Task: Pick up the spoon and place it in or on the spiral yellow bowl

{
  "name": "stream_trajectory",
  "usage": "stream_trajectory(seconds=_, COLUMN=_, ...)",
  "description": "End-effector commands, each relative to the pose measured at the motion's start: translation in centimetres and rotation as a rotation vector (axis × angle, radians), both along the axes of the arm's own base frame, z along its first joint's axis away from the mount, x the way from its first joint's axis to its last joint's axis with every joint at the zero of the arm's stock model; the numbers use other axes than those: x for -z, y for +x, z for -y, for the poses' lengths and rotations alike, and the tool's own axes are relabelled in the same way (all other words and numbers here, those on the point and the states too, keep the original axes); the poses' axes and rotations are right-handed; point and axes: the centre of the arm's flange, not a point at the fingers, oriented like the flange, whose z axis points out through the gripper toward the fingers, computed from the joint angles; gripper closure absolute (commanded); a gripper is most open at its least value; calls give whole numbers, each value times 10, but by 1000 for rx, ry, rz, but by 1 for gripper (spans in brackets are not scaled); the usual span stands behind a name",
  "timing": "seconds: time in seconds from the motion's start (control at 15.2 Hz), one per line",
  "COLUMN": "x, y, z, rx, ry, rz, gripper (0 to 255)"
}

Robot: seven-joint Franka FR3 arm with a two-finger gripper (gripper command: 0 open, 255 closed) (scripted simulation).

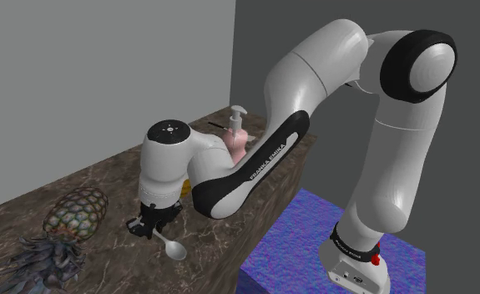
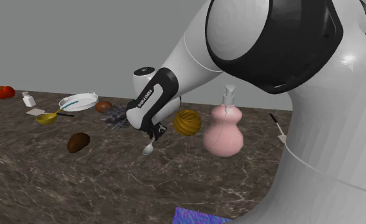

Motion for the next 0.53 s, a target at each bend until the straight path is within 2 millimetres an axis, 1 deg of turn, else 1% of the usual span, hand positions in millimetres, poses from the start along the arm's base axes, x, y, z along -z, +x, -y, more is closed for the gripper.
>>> stream_trajectory(seconds=0.0, x=0, y=0, z=0, rx=0, ry=0, rz=0, gripper=255)
stream_trajectory(seconds=0.33, x=0, y=0, z=0, rx=0, ry=0, rz=0, gripper=255)
stream_trajectory(seconds=0.46, x=-11, y=0, z=0, rx=0, ry=0, rz=0, gripper=255)
